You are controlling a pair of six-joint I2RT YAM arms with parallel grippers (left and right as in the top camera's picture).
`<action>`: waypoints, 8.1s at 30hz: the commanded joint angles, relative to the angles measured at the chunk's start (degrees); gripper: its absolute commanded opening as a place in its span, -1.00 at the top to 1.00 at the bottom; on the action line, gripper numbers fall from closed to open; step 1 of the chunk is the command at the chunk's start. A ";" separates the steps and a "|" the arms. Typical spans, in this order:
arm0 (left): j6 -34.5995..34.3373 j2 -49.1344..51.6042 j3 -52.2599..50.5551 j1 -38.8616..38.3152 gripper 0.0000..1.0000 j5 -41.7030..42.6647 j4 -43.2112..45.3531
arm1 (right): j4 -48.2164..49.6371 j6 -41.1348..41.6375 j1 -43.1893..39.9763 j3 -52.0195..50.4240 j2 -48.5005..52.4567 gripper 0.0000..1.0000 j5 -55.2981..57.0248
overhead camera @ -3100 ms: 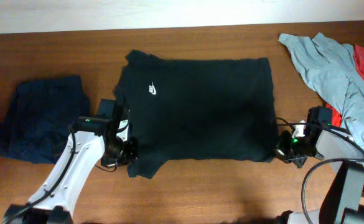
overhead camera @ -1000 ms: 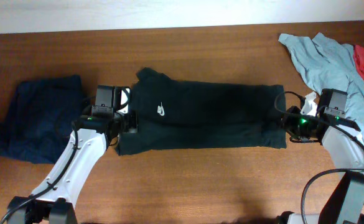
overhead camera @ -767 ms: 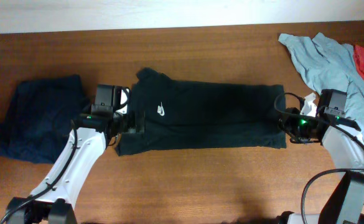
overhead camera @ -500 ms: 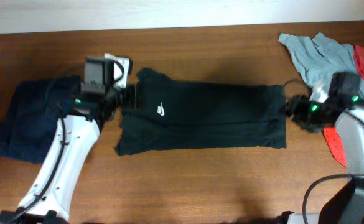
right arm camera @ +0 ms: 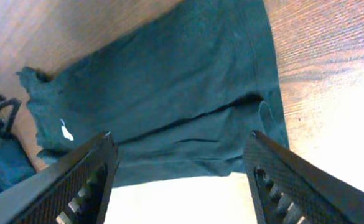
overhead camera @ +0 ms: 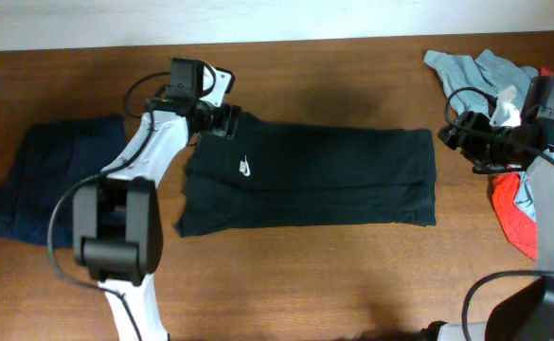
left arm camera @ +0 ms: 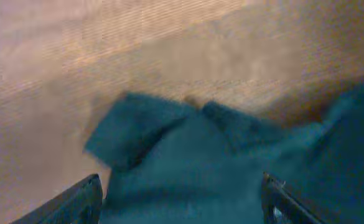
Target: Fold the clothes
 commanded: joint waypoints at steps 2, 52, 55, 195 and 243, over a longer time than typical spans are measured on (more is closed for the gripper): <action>4.46 4.42 1.70 -1.51 -0.57 1.86 5.84 | -0.50 -0.63 -0.17 0.74 2.38 -0.33 0.76; 8.35 -5.40 10.84 -5.86 0.99 -2.27 -11.10 | 17.99 -3.41 0.13 0.72 20.04 -0.48 -4.55; 8.35 -5.40 10.84 -5.86 0.99 -2.27 -11.13 | 22.12 -4.09 1.09 0.72 23.26 -0.49 -5.79; -5.84 -35.36 14.01 -2.32 -0.32 -12.72 -46.95 | -16.46 -13.11 -5.49 -2.71 1.14 -0.66 1.14; -5.84 -35.36 14.01 -2.38 -0.33 -12.50 -49.29 | -4.13 -21.88 -4.90 -2.62 28.44 -0.84 -5.25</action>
